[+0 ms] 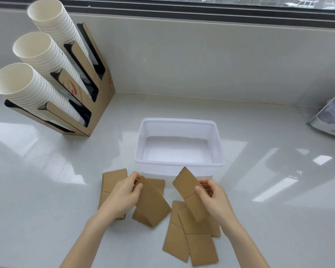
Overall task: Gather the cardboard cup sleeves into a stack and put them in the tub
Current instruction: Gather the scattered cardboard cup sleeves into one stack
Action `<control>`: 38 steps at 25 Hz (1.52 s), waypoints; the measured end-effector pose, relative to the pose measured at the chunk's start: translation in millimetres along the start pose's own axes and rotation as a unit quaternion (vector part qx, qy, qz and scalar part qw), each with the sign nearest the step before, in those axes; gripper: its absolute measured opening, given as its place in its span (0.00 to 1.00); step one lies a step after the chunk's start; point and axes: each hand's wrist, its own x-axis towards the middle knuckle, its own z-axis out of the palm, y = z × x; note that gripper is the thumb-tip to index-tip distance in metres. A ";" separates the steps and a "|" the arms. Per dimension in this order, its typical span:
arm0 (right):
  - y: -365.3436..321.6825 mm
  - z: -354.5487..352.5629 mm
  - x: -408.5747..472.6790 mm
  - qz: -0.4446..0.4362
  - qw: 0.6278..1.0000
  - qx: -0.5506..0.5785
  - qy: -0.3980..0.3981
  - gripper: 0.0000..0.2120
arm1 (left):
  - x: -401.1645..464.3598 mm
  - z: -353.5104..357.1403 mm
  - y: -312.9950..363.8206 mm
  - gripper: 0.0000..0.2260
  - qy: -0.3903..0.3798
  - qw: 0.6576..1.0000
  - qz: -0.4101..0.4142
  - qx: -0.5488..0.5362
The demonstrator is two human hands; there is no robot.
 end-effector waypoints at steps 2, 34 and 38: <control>-5.8 -1.7 -2.6 -0.021 1.000 0.013 -0.017 0.06 | 0.0 3.4 0.3 0.06 -0.002 1.000 -0.003 -0.009; 16.2 12.7 -8.0 0.115 0.903 -0.412 -0.046 0.30 | -7.5 29.9 1.2 0.09 0.068 0.963 -0.102 -0.240; 16.7 4.0 -5.9 0.089 0.945 -0.312 -0.036 0.22 | -7.9 30.6 3.4 0.09 0.062 0.965 -0.104 -0.234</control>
